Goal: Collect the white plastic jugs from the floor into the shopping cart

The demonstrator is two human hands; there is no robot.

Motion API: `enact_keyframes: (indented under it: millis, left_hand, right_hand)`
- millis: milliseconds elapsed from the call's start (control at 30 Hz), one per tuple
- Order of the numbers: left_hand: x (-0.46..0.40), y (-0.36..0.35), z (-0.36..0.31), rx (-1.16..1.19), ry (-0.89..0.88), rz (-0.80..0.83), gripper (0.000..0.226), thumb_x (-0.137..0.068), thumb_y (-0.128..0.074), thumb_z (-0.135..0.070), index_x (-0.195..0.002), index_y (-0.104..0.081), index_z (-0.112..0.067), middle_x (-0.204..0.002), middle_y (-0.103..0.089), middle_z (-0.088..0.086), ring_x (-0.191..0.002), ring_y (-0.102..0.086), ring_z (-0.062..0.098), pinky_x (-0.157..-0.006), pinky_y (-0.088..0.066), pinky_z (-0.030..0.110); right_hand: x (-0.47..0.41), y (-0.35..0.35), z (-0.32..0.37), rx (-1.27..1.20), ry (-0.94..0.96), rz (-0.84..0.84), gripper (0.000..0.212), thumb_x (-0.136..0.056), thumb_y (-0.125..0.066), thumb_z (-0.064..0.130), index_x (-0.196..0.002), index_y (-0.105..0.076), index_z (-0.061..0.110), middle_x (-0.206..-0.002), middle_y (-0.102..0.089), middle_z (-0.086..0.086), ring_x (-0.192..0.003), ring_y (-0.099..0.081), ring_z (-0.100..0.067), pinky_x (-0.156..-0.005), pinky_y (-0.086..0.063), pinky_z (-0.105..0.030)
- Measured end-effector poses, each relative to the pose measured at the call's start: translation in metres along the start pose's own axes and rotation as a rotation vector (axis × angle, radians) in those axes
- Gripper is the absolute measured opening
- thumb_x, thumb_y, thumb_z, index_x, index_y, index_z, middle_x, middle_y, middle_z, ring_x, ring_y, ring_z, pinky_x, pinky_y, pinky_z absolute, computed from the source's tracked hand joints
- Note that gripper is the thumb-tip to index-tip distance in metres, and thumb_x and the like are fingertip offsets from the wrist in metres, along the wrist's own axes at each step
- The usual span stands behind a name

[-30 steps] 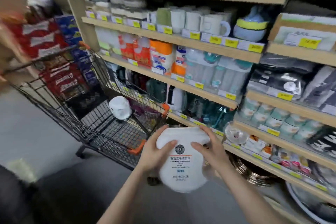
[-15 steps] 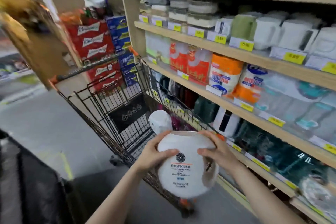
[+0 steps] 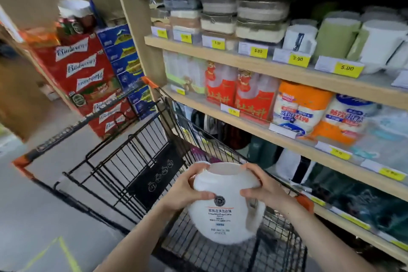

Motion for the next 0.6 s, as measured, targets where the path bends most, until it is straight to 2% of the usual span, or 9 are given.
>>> enact_keyframes:
  millis: [100, 200, 300, 400, 467, 533, 600]
  left_hand:
    - [-0.033, 0.039, 0.016, -0.095, -0.001, 0.146, 0.074, -0.056, -0.089, -0.021, -0.119, -0.049, -0.023, -0.119, -0.057, 0.007, -0.109, -0.061, 0.023, -0.082, -0.057, 0.043]
    - [-0.061, 0.076, 0.034, -0.211, -0.009, 0.274, 0.078, -0.052, -0.090, -0.026, -0.115, -0.045, -0.042, -0.121, -0.054, -0.005, -0.111, -0.057, 0.014, -0.091, -0.054, 0.041]
    - [-0.081, 0.103, 0.058, -0.452, -0.100, 0.385, 0.091, -0.050, -0.087, -0.043, -0.121, -0.033, -0.061, -0.131, -0.035, -0.022, -0.124, -0.039, 0.010, -0.110, -0.035, 0.034]
    - [-0.093, 0.119, 0.091, -0.588, -0.181, 0.502, 0.106, -0.055, -0.084, -0.047, -0.139, -0.020, -0.051, -0.133, -0.017, -0.020, -0.131, -0.020, 0.009, -0.117, -0.022, 0.033]
    - [-0.101, 0.124, 0.117, -0.659, -0.212, 0.553, 0.110, -0.058, -0.082, -0.048, -0.143, -0.012, -0.048, -0.128, -0.008, -0.023, -0.133, -0.016, 0.009, -0.117, -0.023, 0.035]
    - [-0.109, 0.126, 0.144, -0.720, -0.254, 0.581, 0.114, -0.058, -0.079, -0.055, -0.142, -0.002, -0.054, -0.137, -0.006, -0.013, -0.138, -0.016, 0.019, -0.115, -0.028, 0.042]
    - [-0.116, 0.125, 0.172, -0.774, -0.282, 0.600, 0.116, -0.058, -0.079, -0.051, -0.138, 0.005, -0.059, -0.140, -0.004, -0.009, -0.139, -0.017, 0.025, -0.112, -0.032, 0.046]
  right_hand:
    - [-0.035, -0.016, 0.003, 0.103, -0.027, -0.020, 0.074, -0.050, -0.075, 0.054, -0.117, -0.044, 0.049, -0.125, -0.046, 0.017, -0.114, -0.047, -0.006, -0.083, -0.043, -0.019]
    - [-0.064, -0.041, 0.004, 0.165, -0.070, -0.059, 0.073, -0.052, -0.081, 0.050, -0.115, -0.043, 0.051, -0.125, -0.043, 0.024, -0.117, -0.045, -0.007, -0.093, -0.041, -0.022]
    - [-0.078, -0.075, -0.008, 0.153, -0.174, -0.102, 0.077, -0.056, -0.087, 0.040, -0.114, -0.039, 0.054, -0.120, -0.041, 0.027, -0.110, -0.047, -0.005, -0.087, -0.042, -0.017]
    - [-0.091, -0.111, -0.027, 0.132, -0.247, -0.155, 0.080, -0.057, -0.087, 0.035, -0.116, -0.036, 0.055, -0.127, -0.037, 0.024, -0.120, -0.041, -0.009, -0.097, -0.041, -0.026]
    - [-0.101, -0.131, -0.041, 0.142, -0.272, -0.179, 0.078, -0.060, -0.086, 0.030, -0.117, -0.036, 0.049, -0.130, -0.030, 0.022, -0.125, -0.032, -0.007, -0.095, -0.034, -0.021]
    - [-0.111, -0.147, -0.057, 0.149, -0.273, -0.214, 0.077, -0.060, -0.086, 0.027, -0.117, -0.037, 0.041, -0.128, -0.028, 0.019, -0.126, -0.031, -0.009, -0.099, -0.033, -0.016]
    - [-0.119, -0.162, -0.079, 0.200, -0.294, -0.240, 0.079, -0.057, -0.087, 0.029, -0.116, -0.035, 0.038, -0.127, -0.026, 0.017, -0.124, -0.030, -0.009, -0.110, -0.030, -0.026]
Point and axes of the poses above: each hand's wrist, its own x-axis away from the middle knuckle, its own y-axis out of the back of the hand, z = x × y, the point moved 3 cm from there along -x, towards the middle knuckle
